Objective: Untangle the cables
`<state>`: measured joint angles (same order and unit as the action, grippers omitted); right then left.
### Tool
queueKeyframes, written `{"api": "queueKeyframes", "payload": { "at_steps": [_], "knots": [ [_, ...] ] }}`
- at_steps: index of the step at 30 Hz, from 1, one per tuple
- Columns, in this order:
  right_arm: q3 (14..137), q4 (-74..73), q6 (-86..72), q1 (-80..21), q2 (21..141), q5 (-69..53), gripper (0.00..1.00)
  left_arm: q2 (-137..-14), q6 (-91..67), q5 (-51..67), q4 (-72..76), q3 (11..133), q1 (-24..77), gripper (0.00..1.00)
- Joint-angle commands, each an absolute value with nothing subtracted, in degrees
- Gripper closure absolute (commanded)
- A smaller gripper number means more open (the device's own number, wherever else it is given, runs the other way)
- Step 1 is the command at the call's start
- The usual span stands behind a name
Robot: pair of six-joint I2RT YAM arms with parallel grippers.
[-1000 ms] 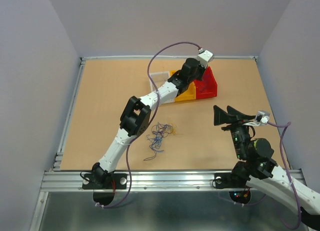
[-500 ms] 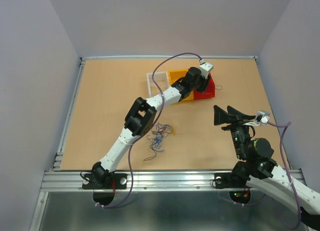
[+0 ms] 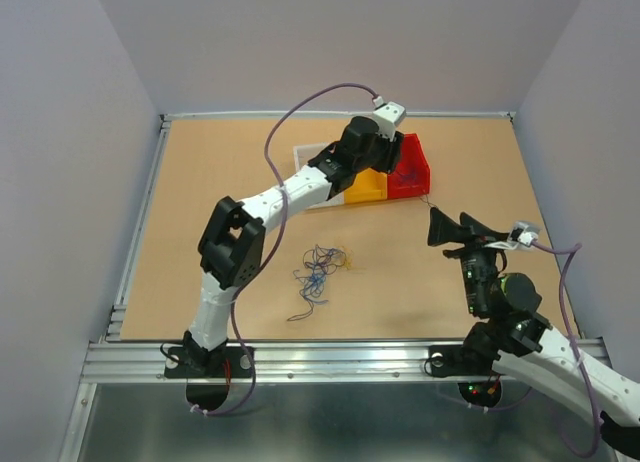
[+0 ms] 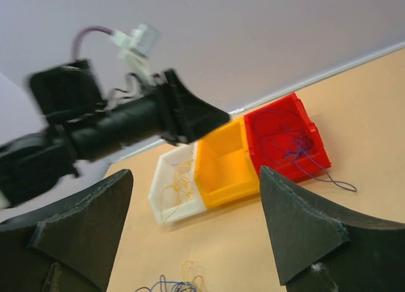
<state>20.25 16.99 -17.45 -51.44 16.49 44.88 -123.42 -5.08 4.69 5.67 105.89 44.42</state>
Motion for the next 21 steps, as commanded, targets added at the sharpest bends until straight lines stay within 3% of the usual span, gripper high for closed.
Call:
{"api": "queueKeyframes", "payload": {
  "at_steps": [1, 7, 10, 14, 15, 17, 21],
  "knots": [
    [19.95, 18.19, -17.31, -51.77, 21.6, 51.23, 0.07, -110.15, -2.21, 2.46, 9.84, 97.93, 44.21, 0.46],
    [29.33, 12.32, -19.77, -51.24, 41.46, 53.1, 0.01, -96.62, 9.74, 1.75, 9.34, 85.62, 44.12, 0.32],
    [31.29, 8.97, -22.14, -43.88, 47.01, 41.78, 0.02, -91.94, 13.79, 0.53, 7.74, 80.52, 44.12, 0.27],
    [32.25, 7.12, -28.73, -19.85, 53.95, 16.22, 0.03, -86.32, 16.52, -2.9, 6.77, 73.58, 43.42, 0.13],
    [32.69, 7.03, -29.52, -17.69, 58.32, 10.43, 0.03, -83.44, 17.22, -1.51, 6.77, 68.95, 42.72, 0.12],
    [34.97, 6.42, -29.01, -15.74, 62.29, 9.41, 0.03, -79.91, 19.5, 4.91, 9.83, 62.7, 39.92, 0.1],
    [39.97, 3.96, -24.19, -14.5, 72.39, 8.0, 0.04, -72.18, 23.1, 6.6, 19.23, 46.88, 37.54, 0.08]
  ]
}}
